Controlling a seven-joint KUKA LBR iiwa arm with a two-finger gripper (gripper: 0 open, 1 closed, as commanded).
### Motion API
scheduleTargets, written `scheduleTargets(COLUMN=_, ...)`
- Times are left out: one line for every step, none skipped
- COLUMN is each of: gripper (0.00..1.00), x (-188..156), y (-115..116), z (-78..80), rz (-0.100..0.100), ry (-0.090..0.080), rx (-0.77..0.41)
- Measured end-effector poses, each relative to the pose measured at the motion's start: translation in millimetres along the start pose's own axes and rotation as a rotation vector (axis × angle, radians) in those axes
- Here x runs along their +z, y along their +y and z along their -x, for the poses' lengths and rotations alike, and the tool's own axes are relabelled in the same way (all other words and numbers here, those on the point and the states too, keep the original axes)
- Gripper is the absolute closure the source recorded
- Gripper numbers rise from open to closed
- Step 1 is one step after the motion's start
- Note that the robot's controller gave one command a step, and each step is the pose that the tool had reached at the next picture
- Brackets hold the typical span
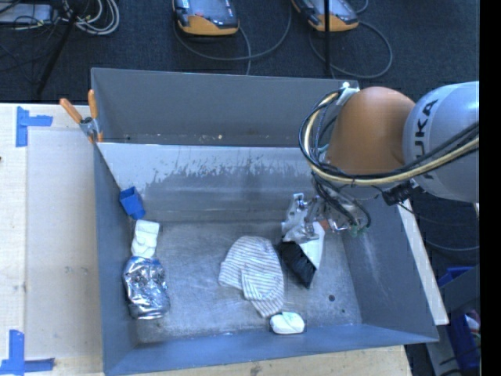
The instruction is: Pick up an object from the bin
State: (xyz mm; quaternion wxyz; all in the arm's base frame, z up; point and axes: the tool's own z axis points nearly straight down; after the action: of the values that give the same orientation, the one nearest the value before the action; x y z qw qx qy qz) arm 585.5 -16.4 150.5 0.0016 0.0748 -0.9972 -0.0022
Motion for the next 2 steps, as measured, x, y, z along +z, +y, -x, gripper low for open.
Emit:
scheduleTargets(gripper=0.00, x=75.6, y=5.5, z=31.8, rz=-0.004, ry=-0.006, rx=-0.166)
scheduleTargets(gripper=1.00, x=70.3, y=2.2, z=33.1, rz=-0.007, ry=0.005, rx=-0.166)
